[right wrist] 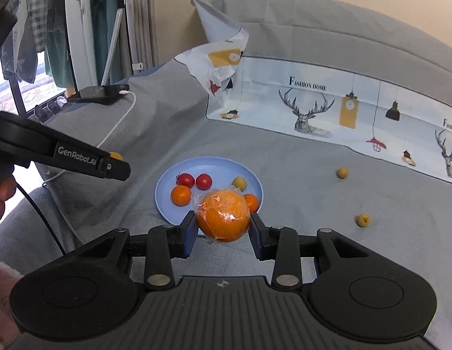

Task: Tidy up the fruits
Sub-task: 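Lower the wrapped tangerine onto the plate and open the right tool, then open the left tool over the plate and lift both tools away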

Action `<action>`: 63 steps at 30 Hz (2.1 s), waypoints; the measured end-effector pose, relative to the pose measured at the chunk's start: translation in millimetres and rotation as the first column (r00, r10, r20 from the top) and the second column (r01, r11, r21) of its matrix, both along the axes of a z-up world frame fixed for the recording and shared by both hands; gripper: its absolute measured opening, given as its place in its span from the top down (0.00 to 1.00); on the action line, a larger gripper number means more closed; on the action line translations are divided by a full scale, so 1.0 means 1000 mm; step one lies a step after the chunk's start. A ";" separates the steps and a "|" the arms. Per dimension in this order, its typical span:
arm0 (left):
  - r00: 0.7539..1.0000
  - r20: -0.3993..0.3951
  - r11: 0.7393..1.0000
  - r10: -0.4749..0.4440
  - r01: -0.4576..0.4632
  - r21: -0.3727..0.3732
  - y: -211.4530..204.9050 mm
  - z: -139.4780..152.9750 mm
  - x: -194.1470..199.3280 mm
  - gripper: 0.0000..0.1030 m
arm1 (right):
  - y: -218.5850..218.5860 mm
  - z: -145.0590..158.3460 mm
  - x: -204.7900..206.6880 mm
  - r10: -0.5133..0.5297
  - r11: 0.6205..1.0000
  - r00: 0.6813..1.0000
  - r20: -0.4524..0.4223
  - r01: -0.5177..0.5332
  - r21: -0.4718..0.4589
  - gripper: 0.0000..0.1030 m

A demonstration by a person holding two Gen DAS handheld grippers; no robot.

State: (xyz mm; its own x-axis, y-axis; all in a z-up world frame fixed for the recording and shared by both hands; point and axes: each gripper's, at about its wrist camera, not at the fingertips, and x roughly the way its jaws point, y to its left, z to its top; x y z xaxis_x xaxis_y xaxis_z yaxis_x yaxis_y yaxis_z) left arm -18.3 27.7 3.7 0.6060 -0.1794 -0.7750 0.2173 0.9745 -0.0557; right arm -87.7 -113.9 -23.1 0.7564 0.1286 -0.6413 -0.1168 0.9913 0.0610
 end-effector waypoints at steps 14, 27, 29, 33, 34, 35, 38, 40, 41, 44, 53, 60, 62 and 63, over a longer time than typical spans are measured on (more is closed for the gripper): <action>0.995 -0.101 0.999 -0.006 0.009 0.034 -0.028 -0.044 0.084 0.71 | -0.007 -0.046 0.084 -0.014 0.999 0.994 -0.109 0.018 0.037 0.62; 0.981 -0.192 0.996 0.005 0.013 0.091 -0.034 -0.099 0.138 0.71 | 0.008 -0.090 0.141 0.047 0.999 0.980 -0.196 -0.046 0.008 0.62; 0.982 -0.189 0.996 -0.005 0.021 0.083 -0.033 -0.102 0.142 0.68 | 0.009 -0.095 0.147 0.049 0.999 0.977 -0.205 -0.050 0.002 0.61; 0.995 -0.101 0.997 -0.005 0.013 0.077 -0.029 -0.091 0.139 0.07 | 0.009 -0.094 0.156 0.049 0.998 0.980 -0.191 -0.053 -0.017 0.46; 0.997 -0.070 0.997 -0.007 0.013 0.072 -0.027 -0.086 0.136 0.03 | 0.009 -0.091 0.157 0.057 0.998 0.982 -0.182 -0.063 -0.030 0.33; 0.998 -0.055 0.997 -0.021 0.025 0.075 -0.026 -0.082 0.133 0.02 | 0.009 -0.088 0.156 0.061 0.997 0.983 -0.173 -0.070 -0.044 0.23; 0.998 -0.043 0.994 -0.042 0.046 0.098 -0.025 -0.073 0.118 0.00 | 0.006 -0.074 0.145 0.073 0.992 0.984 -0.163 -0.089 -0.093 0.11; 0.997 -0.061 0.993 -0.050 0.057 0.107 -0.025 -0.070 0.105 0.00 | 0.003 -0.065 0.130 0.068 0.992 0.981 -0.181 -0.086 -0.094 0.09; 0.997 -0.069 0.992 -0.046 0.054 0.114 -0.024 -0.068 0.096 0.00 | 0.002 -0.060 0.121 0.067 0.993 0.978 -0.198 -0.085 -0.084 0.09; 0.997 -0.069 0.990 -0.032 0.041 0.132 -0.019 -0.061 0.068 0.00 | 0.001 -0.048 0.090 0.049 0.996 0.975 -0.217 -0.065 -0.066 0.08; 0.999 -0.004 0.992 0.032 -0.032 0.123 -0.006 -0.030 -0.001 0.00 | 0.007 -0.009 0.030 0.017 0.996 0.995 -0.093 -0.026 -0.088 0.05; 0.997 0.046 0.992 0.063 -0.068 0.107 -0.001 -0.007 -0.029 0.00 | 0.011 0.013 -0.010 0.035 0.995 0.999 0.001 -0.034 -0.090 0.04; 0.997 0.058 0.992 0.059 -0.065 0.110 -0.002 -0.001 -0.037 0.00 | 0.010 0.020 -0.021 0.028 0.995 0.999 0.030 -0.025 -0.094 0.03; 0.996 0.064 0.992 0.054 -0.061 0.111 -0.004 0.001 -0.041 0.00 | 0.010 0.023 -0.025 0.023 0.995 0.999 0.043 -0.019 -0.094 0.03</action>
